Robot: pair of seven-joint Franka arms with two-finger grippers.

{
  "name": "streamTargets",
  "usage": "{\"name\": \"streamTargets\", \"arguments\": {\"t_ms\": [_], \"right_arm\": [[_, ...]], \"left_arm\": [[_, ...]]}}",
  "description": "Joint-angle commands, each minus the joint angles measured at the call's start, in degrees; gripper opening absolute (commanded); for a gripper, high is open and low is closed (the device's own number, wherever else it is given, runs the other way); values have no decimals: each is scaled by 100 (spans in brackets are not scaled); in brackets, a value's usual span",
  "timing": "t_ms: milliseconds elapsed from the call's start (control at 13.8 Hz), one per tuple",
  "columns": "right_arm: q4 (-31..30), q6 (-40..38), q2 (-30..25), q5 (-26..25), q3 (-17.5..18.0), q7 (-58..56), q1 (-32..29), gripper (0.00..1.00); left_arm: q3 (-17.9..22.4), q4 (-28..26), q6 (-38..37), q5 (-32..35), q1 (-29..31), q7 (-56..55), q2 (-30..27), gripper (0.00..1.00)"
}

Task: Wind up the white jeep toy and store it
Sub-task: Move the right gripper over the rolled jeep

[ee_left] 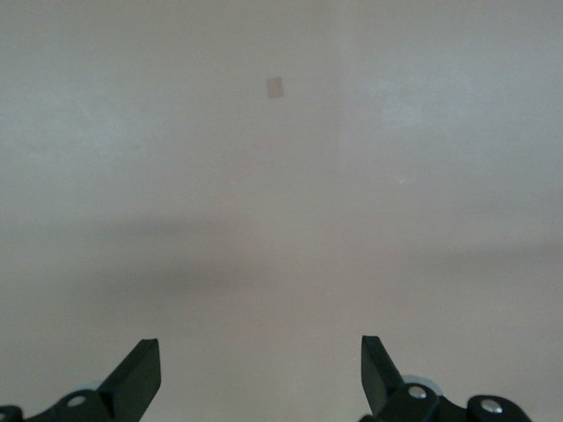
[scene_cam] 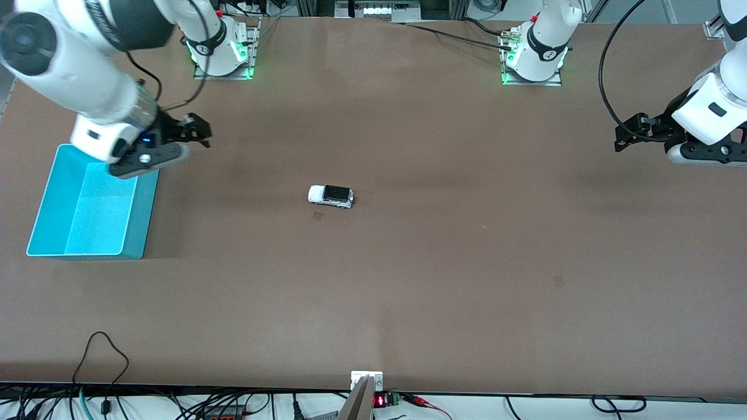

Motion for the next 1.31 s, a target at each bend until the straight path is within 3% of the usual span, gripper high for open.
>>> {"name": "streamTargets", "arguments": {"t_ms": [0,363,727,1090,1235], "right_arm": [[25,265,316,43,-51,-430,518,100],[25,1222,905,52,-51,-1150,1328,100],[25,2232,1459,78,-42,-2258,1600,100],[-89,3392,2083,87,-33,-2496,1935,100],[-422,4112,2242,87,54,-2488,1927,100]], "left_arm": [[8,257,-248,158,-23,-104,86,100],[17,284,-275,158,-15,-104,104,100],[-1,284,-336,167,-32,-112,86,100],[8,284,-336,167,-6,-104,95,100],[8,284,-336,167,-15,-104,95,100]]}}
